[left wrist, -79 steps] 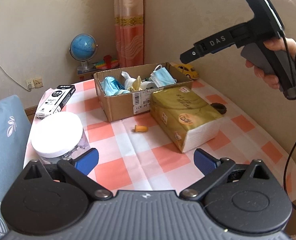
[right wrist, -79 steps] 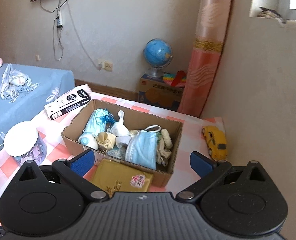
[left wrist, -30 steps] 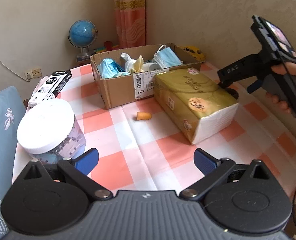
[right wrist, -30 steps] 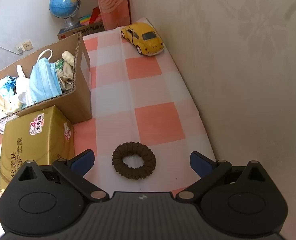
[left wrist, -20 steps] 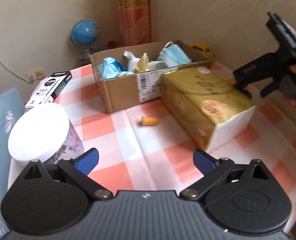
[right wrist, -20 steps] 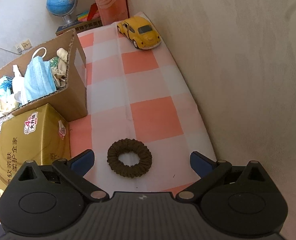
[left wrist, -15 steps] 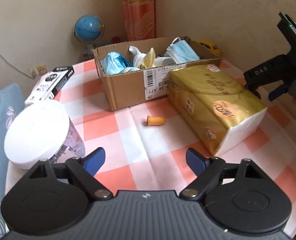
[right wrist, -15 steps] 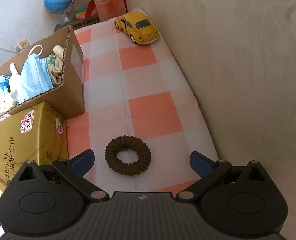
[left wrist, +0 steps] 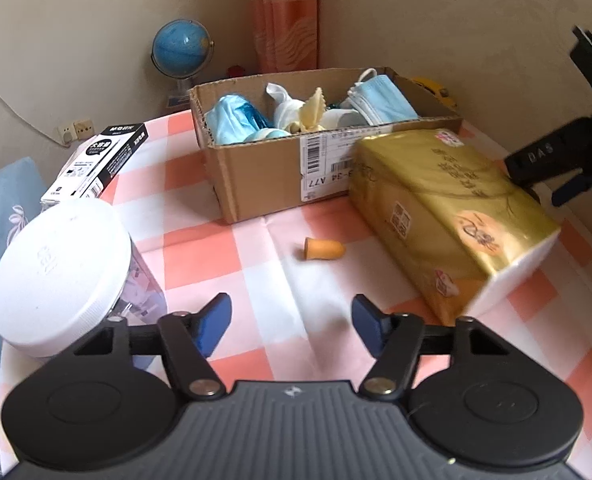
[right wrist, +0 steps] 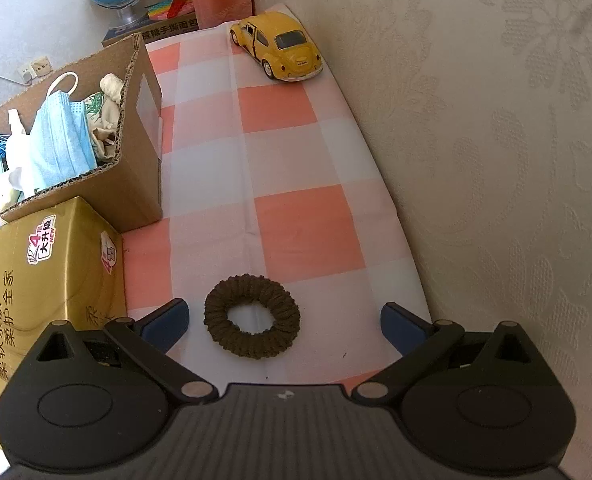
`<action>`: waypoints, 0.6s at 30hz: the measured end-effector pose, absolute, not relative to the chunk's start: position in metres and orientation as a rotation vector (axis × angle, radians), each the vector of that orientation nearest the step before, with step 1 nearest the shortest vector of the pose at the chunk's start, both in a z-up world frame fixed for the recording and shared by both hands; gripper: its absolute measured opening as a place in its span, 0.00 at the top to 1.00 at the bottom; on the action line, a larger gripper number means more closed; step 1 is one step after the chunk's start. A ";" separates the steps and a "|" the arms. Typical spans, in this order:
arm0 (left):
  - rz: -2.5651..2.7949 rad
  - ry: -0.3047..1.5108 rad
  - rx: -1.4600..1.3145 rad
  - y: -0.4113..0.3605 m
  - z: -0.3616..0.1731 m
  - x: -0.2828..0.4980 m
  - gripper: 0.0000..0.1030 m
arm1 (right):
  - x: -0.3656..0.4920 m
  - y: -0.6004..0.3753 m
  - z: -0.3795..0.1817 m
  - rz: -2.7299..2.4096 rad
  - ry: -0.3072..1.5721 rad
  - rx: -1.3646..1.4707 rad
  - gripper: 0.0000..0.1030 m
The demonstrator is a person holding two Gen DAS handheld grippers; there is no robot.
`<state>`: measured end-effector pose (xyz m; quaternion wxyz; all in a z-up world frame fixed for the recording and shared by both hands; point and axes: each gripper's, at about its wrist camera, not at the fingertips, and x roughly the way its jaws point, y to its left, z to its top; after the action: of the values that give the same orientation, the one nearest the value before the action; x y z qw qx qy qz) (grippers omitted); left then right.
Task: Organize soft objects
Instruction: 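Lower the right gripper over the brown hair tie while the left gripper approaches the small orange item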
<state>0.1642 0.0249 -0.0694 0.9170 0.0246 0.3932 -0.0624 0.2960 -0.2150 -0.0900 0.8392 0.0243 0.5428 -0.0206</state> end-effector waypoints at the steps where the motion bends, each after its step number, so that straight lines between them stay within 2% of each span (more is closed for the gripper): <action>1: -0.133 0.806 0.043 0.026 -0.069 0.166 0.41 | 0.296 -0.215 -0.090 -0.043 1.147 0.049 0.00; 9: -0.174 0.776 0.004 0.021 -0.068 0.183 0.56 | 0.297 -0.214 -0.090 -0.038 1.155 0.039 0.00; 15: -0.182 0.780 0.013 0.014 -0.075 0.197 0.56 | 0.297 -0.214 -0.091 -0.039 1.150 0.040 0.00; 18: -0.178 0.775 0.026 0.011 -0.078 0.201 0.61 | 0.296 -0.214 -0.091 -0.041 1.145 0.041 0.00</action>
<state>0.2007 0.0111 -0.0776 0.9219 0.0126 0.3775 -0.0866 0.2959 -0.2144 -0.0911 0.8403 0.0194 0.5415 -0.0194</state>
